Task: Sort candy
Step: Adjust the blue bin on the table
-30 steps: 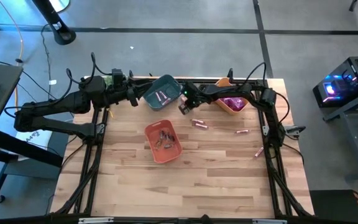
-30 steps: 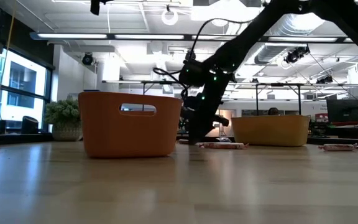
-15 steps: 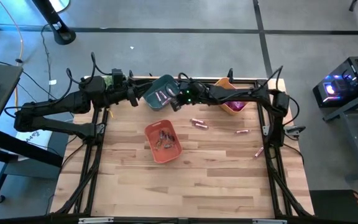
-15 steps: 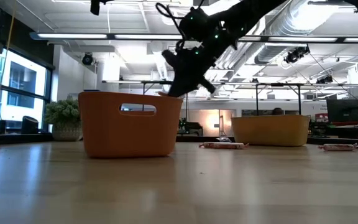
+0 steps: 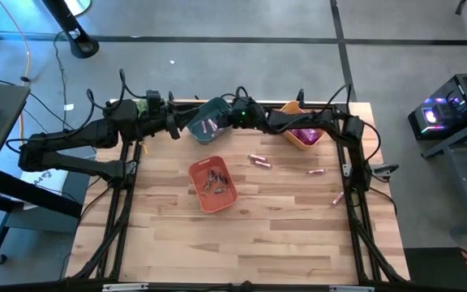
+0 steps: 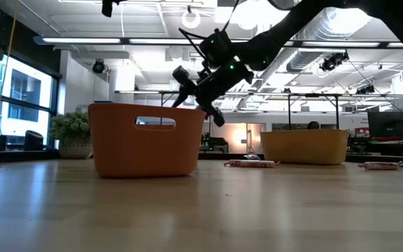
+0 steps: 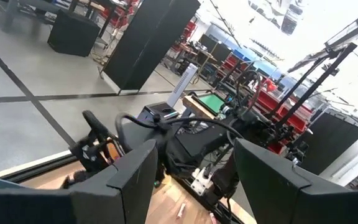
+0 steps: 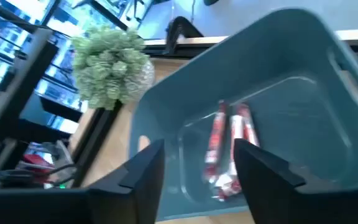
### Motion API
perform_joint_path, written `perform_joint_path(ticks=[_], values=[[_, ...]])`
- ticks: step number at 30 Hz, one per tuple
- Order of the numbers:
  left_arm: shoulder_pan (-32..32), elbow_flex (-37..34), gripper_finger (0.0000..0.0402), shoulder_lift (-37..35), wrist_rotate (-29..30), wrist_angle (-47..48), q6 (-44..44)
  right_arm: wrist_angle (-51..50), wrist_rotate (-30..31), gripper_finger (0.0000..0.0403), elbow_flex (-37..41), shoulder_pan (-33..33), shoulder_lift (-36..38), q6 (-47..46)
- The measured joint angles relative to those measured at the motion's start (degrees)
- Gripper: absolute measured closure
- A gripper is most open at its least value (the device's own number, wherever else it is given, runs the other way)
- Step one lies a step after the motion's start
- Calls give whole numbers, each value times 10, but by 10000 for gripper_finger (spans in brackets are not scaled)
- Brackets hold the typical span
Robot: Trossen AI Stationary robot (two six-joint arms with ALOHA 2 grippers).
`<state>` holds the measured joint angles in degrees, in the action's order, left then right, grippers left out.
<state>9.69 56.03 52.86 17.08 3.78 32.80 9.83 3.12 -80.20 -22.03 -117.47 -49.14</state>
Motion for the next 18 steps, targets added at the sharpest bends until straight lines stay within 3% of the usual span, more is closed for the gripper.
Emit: perform_joint_path(ticks=[5, 9, 18], values=[[0, 0, 193, 2, 1, 13, 0, -10, 24, 202, 0, -13, -1, 11], [0, 0, 193, 13, 5, 24, 6, -43, 35, 228, 0, -26, -1, -30], [0, 0, 193, 47, 0, 26, 27, -146, 37, 284, -1, -35, 0, 2]])
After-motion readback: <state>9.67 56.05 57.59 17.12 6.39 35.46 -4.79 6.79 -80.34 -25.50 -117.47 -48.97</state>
